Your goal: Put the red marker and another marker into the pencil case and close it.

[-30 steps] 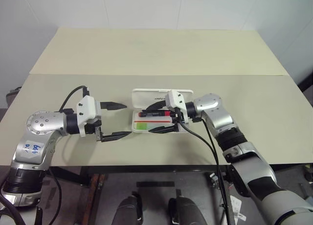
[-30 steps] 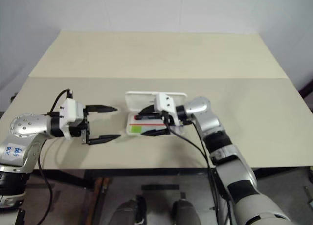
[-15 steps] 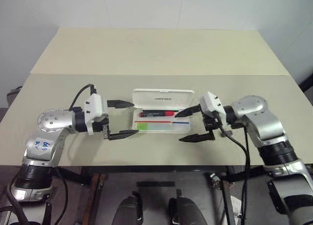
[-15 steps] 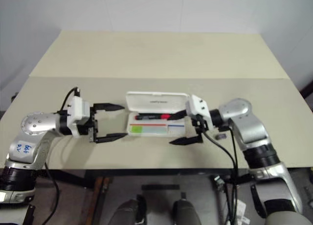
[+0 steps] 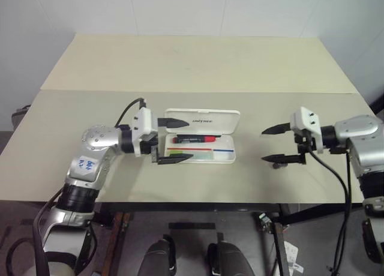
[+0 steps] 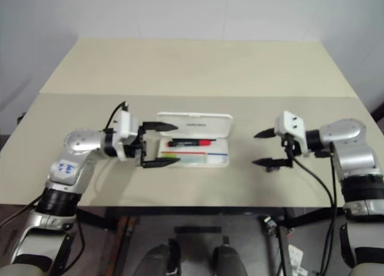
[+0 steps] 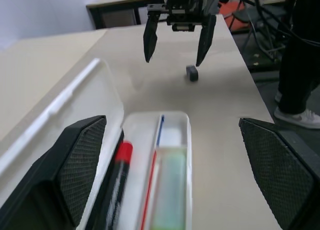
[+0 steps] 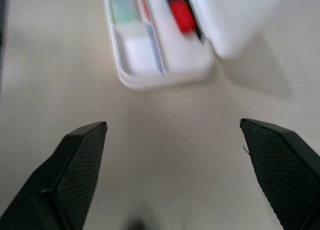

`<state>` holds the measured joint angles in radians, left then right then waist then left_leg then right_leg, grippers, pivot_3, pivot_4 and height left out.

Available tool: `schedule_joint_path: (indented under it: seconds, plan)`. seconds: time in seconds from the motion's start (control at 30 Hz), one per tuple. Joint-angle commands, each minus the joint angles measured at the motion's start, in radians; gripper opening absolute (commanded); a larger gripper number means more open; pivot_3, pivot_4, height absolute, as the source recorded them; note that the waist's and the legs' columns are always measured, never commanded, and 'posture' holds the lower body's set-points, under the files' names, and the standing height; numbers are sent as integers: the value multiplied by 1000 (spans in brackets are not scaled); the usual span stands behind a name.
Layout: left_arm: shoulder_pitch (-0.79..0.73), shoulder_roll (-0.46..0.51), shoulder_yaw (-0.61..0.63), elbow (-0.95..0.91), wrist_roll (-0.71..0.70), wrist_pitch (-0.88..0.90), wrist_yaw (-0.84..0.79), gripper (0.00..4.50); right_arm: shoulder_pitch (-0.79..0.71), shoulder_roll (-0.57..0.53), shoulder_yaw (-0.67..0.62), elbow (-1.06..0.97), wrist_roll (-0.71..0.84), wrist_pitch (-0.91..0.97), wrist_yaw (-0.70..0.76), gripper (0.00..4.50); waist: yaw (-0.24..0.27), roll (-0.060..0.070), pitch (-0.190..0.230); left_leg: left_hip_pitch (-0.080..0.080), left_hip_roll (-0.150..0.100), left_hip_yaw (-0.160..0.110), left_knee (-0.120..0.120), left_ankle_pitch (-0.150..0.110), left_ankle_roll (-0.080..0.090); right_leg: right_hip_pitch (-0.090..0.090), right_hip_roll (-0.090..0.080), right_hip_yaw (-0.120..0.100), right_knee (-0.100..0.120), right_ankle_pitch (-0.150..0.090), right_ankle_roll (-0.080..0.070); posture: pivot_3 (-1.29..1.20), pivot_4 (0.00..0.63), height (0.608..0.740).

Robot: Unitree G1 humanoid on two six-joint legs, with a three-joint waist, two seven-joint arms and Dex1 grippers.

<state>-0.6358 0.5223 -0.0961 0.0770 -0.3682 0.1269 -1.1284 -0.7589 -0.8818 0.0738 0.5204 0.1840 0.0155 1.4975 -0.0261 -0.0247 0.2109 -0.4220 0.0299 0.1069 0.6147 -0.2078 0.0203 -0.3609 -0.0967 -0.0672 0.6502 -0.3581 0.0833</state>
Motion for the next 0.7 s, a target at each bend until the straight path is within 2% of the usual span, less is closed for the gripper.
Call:
schedule_joint_path:
  seconds: [0.03, 0.27, 0.5, 0.7]
  plan:
    - [-30, -23, -3, 15, 15, -25, 6, 4500, -42, -30, 7, 67, -30, -68, 51, 4490, -2, 0, 0, 0, 0, 0, 0, 0, 0, 0, 0, 0, 0, 0, 0, 0, 150, 740]
    - [-36, -56, -5, 30, 28, -32, 6, 4500, -60, -56, 38, 108, -40, -114, 114, 4490, -1, 0, 0, 0, 1, 1, 2, 0, 0, 0, 0, 0, 1, 0, 0, 0, 150, 740]
    - [-15, -51, 0, 10, 26, -25, 5, 4500, -17, -91, 113, 84, -24, -159, 117, 4490, 1, 0, 0, 0, 1, -1, 5, 0, 0, 1, 0, 0, 2, 0, 0, 0, 150, 740]
    - [-3, -38, 7, -6, 22, -16, 9, 4500, -33, -95, 165, 157, -57, -240, 117, 4490, 0, 0, 0, 0, 1, -1, 5, 0, 0, 1, 0, 0, 2, 0, 0, 0, 150, 740]
